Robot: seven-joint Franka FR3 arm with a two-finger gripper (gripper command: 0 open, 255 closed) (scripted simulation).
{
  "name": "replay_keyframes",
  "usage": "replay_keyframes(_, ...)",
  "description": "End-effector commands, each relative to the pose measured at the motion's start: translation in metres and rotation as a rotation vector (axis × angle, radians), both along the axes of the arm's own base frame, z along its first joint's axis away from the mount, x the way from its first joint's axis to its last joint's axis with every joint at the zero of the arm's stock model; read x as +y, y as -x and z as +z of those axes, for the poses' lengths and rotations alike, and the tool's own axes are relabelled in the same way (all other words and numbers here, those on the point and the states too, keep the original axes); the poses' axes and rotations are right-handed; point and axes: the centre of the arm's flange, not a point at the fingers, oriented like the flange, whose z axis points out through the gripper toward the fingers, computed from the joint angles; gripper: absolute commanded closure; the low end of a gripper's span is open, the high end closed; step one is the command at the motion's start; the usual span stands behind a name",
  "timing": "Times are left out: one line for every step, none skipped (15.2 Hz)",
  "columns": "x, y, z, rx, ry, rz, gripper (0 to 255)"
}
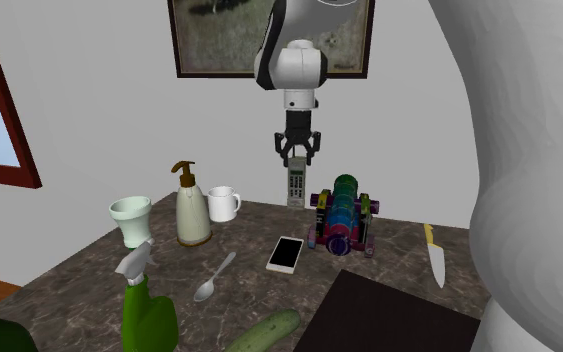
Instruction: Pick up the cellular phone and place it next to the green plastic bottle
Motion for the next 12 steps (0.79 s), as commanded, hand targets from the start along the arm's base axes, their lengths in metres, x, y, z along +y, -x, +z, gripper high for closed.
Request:
replay_keyframes(0.000,0.000,0.010,0.000,0.000,0.000,255)
replay_keyframes(0.000,0.000,0.016,0.000,0.000,0.000,255)
replay_keyframes(0.000,0.000,0.021,0.000,0.000,0.000,255)
replay_keyframes(0.000,0.000,0.026,0.000,0.000,0.000,255)
replay_keyframes(0.000,0.000,0.032,0.000,0.000,0.000,255)
replay_keyframes(0.000,0.000,0.037,0.000,0.000,0.000,255)
replay_keyframes(0.000,0.000,0.042,0.000,0.000,0.000,255)
replay_keyframes(0.000,0.000,0.047,0.000,0.000,0.000,255)
replay_keyframes(0.000,0.000,0.053,0.000,0.000,0.000,255)
replay_keyframes(0.000,0.000,0.058,0.000,0.000,0.000,255)
replay_keyframes(0.000,0.000,0.063,0.000,0.000,0.000,255)
replay_keyframes(0.000,0.000,0.068,0.000,0.000,0.000,255)
